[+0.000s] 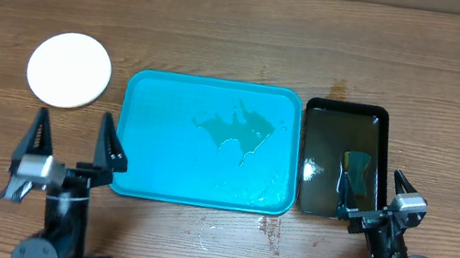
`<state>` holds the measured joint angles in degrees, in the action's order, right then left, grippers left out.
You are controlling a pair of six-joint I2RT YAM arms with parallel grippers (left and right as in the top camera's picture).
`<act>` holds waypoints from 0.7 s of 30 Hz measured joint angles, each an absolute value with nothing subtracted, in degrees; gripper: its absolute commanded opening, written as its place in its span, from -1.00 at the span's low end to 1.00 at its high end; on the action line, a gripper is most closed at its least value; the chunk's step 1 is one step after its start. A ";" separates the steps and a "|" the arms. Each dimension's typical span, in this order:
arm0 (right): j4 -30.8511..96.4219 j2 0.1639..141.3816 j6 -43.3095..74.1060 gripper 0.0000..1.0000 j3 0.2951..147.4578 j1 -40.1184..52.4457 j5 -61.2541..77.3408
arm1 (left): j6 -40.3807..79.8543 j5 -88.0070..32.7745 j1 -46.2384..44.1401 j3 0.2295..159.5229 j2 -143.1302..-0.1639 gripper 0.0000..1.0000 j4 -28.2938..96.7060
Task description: Clean dirty plates on tray and stack at the side
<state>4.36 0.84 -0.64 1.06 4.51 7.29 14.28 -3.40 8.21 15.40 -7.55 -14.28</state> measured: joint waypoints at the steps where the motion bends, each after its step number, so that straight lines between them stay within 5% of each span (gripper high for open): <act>1: 4.36 0.84 -0.64 1.00 1.06 4.54 7.27 | 14.46 -2.70 8.21 15.05 -6.81 1.00 -14.68; 21: 4.32 0.84 -0.67 1.00 1.06 4.51 7.27 | 14.92 2.44 2.96 3.70 -0.91 1.00 -6.98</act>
<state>4.32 0.84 -0.67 1.06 4.51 7.27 14.92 2.44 2.96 3.70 -0.91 -6.98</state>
